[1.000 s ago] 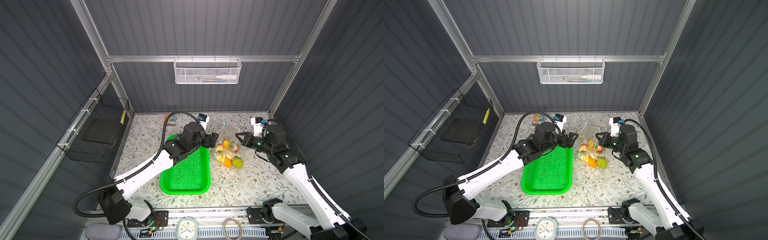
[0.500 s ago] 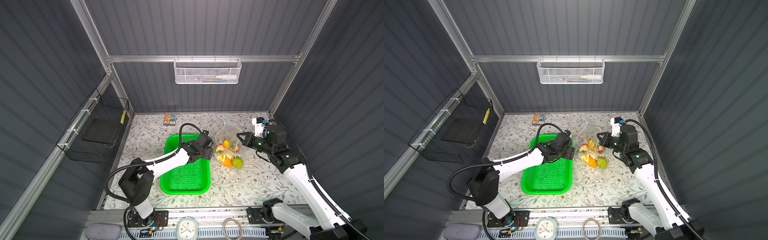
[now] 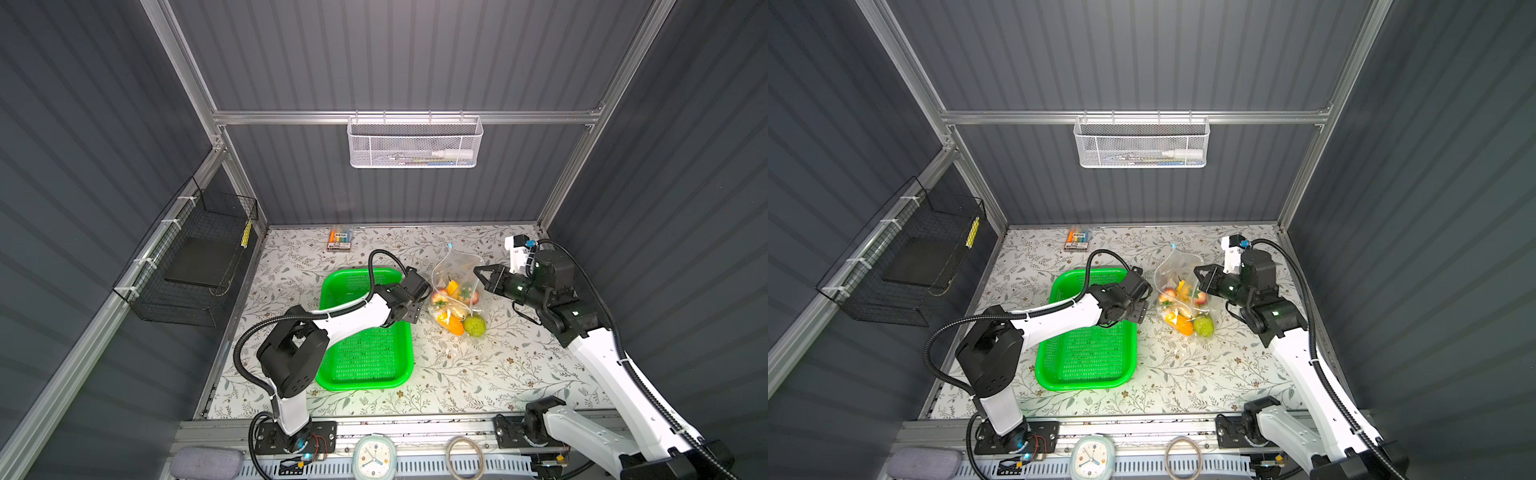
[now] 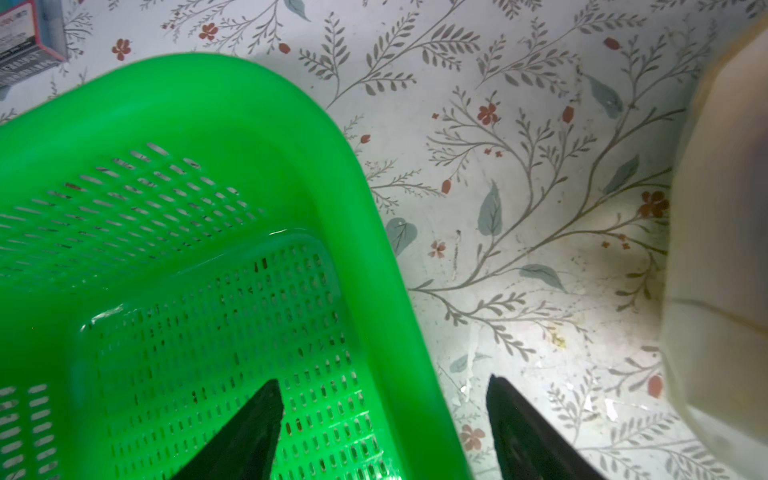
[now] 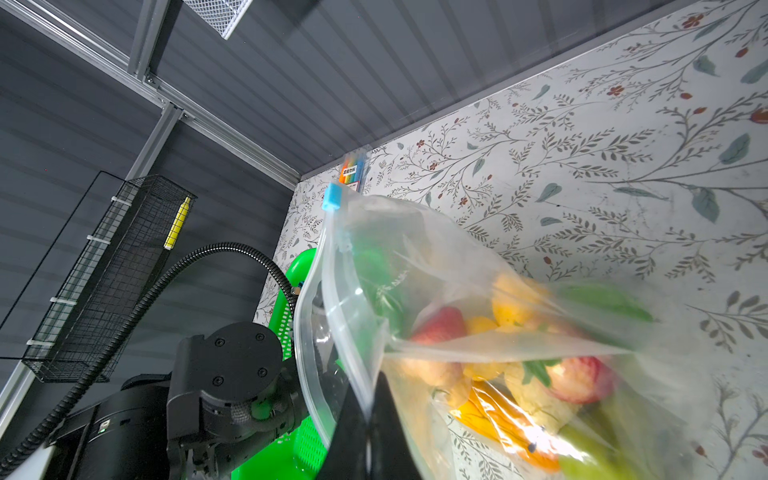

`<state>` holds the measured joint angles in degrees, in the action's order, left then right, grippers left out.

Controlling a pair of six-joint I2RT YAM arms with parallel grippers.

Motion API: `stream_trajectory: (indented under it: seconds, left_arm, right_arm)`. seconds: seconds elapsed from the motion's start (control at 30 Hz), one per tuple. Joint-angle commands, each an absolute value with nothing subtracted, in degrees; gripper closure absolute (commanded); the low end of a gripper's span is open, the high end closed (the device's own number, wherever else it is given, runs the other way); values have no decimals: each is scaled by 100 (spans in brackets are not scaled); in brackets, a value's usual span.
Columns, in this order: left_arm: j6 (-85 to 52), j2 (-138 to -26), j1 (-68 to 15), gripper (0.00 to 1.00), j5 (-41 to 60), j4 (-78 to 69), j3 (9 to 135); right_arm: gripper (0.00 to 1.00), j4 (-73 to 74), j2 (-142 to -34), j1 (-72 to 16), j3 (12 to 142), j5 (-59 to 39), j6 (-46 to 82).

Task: Place the food in the zip-top bag and seal the zipper
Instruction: 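Raise the left gripper out of the bag back over the basket, then move the left gripper to the bag's zipper edge and pinch it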

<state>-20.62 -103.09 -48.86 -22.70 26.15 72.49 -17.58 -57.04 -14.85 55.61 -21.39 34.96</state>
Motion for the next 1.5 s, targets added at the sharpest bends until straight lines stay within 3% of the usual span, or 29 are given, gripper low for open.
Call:
stream_trajectory:
  seconds: [0.0, 0.3, 0.6, 1.0, 1.2, 1.3, 1.47]
  left_arm:
    - [-2026, -10009, -4642, 21, -2613, 3046, 6961]
    - [-1881, -9081, -4088, 17, -1816, 2842, 6923]
    - [-1686, -8307, -4069, 14, 76, 1630, 7451]
    - [-2246, -8951, -4093, 26, 1616, 879, 7825]
    - [-2110, -9335, -4144, 41, 1845, 896, 8292]
    - [-2082, -9478, -4142, 52, 1846, 902, 8389]
    - [-2091, -9578, -4167, 88, 2112, 826, 8488]
  right_arm:
    - [100, -1695, -5708, -1450, 5641, -2192, 3331]
    - [100, -1612, -6039, -1456, 5825, -2752, 2953]
    - [100, -1871, -6380, -1459, 6181, -3109, 2448]
    - [100, -1958, -6510, -1485, 6222, -3112, 2388]
    - [100, -1953, -6474, -1507, 6170, -3085, 2426]
    - [100, -1968, -6469, -1521, 6161, -3094, 2421]
    - [100, -2047, -6466, -1529, 6179, -3111, 2373]
